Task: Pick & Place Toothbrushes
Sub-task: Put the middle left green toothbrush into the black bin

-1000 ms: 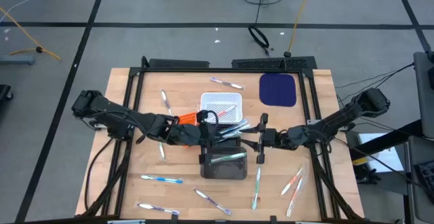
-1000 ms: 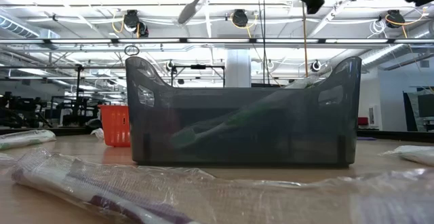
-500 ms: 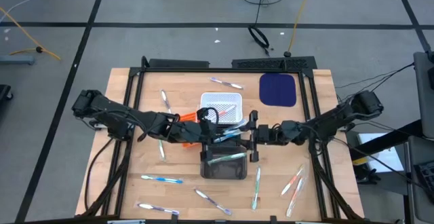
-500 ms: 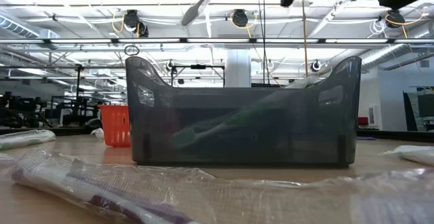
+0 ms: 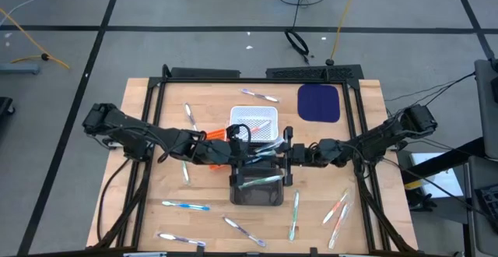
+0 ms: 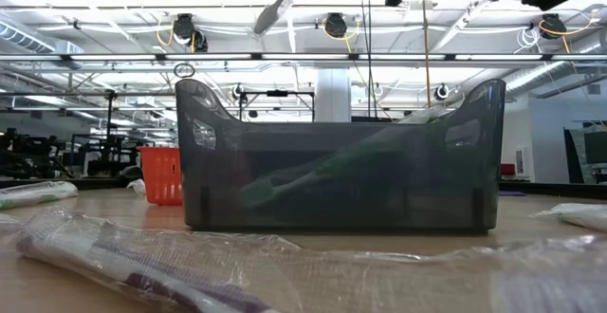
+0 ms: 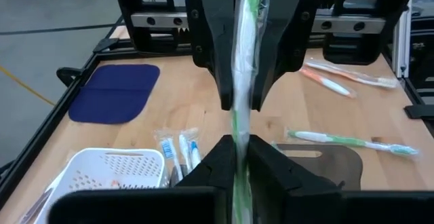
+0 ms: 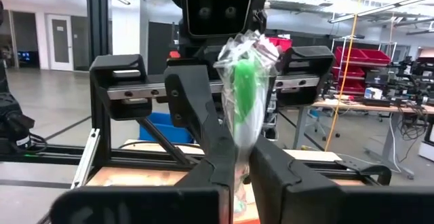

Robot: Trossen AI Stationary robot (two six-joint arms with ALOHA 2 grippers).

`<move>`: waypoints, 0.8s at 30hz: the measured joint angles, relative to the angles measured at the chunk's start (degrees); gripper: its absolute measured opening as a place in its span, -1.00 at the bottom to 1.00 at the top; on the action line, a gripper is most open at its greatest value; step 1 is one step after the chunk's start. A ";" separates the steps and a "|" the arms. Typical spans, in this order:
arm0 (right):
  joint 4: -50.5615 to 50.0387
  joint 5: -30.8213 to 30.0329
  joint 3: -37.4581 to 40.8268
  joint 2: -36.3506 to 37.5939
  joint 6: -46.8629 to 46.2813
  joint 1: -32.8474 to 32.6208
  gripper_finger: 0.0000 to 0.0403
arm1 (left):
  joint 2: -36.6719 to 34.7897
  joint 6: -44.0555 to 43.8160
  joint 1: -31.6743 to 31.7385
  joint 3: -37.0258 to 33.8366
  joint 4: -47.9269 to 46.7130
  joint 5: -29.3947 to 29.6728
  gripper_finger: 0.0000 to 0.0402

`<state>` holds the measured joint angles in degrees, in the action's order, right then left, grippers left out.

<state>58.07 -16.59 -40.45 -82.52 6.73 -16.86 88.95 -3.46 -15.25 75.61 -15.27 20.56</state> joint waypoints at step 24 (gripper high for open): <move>-10.94 -1.27 1.28 -1.11 -10.41 -6.46 -0.92 | 0.00 1.16 -3.74 0.00 -3.29 0.58 -0.31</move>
<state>47.13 -17.86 -39.17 -83.63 -3.68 -23.32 88.95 -2.30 -18.98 75.61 -18.56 21.14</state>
